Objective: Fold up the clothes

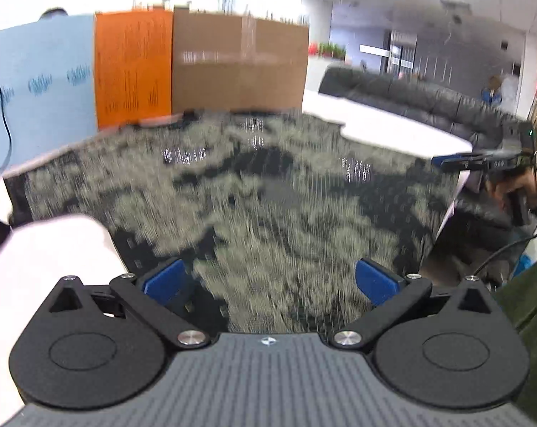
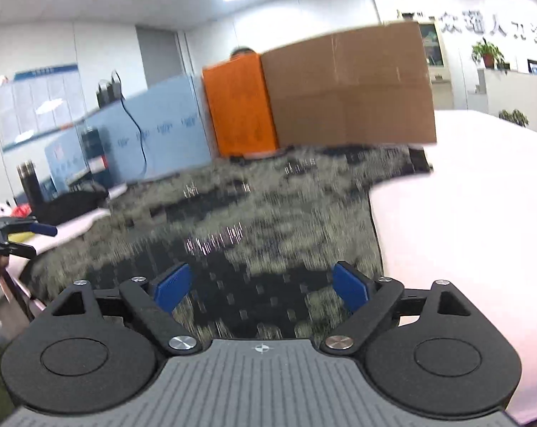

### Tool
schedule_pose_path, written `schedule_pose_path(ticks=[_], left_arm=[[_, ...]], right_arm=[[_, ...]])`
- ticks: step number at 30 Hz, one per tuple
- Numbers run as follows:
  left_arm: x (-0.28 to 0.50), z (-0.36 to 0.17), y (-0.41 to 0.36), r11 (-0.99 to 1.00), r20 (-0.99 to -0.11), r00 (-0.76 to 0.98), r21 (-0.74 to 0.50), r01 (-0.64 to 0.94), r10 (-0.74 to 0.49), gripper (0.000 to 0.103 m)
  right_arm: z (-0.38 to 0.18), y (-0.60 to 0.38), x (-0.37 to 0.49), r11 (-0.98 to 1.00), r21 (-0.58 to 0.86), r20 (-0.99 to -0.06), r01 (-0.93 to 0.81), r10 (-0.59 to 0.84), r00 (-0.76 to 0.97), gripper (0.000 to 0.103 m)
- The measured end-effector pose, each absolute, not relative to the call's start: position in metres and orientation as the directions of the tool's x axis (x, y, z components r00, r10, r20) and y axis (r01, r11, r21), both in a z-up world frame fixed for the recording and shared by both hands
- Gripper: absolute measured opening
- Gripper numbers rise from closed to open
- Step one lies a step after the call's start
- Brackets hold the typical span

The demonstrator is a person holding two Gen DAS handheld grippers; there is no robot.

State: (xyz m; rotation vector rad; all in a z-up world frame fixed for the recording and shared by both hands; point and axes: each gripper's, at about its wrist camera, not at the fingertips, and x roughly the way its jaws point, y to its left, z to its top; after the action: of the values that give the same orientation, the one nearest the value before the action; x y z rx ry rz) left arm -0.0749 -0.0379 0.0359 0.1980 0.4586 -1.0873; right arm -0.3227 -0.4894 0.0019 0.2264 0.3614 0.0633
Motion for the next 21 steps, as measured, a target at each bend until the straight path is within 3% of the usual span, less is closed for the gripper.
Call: schedule_pose_path(ticks=[8,14,21], left_arm=[[-0.033,0.057,-0.026,0.637,-0.398,0.565,-0.065,0.768,-0.723,0.103],[0.022,0.054,-0.024,0.752,-0.473,0.623,-0.144,0.643,-0.623,0.103],[0.073,0.056,-0.038,0.788,-0.531,0.631,-0.123,0.603,-0.566,0.103]], right_arm=[[0.043,-0.485,-0.301,0.965,0.244,-0.255,-0.094,0.157,0.954,0.093],[0.065,-0.474,-0.279,0.972,0.213,-0.25,-0.096,0.15,0.957,0.099],[0.074,-0.499,-0.255,0.967,0.254,-0.283,-0.002,0.076,0.956,0.099]])
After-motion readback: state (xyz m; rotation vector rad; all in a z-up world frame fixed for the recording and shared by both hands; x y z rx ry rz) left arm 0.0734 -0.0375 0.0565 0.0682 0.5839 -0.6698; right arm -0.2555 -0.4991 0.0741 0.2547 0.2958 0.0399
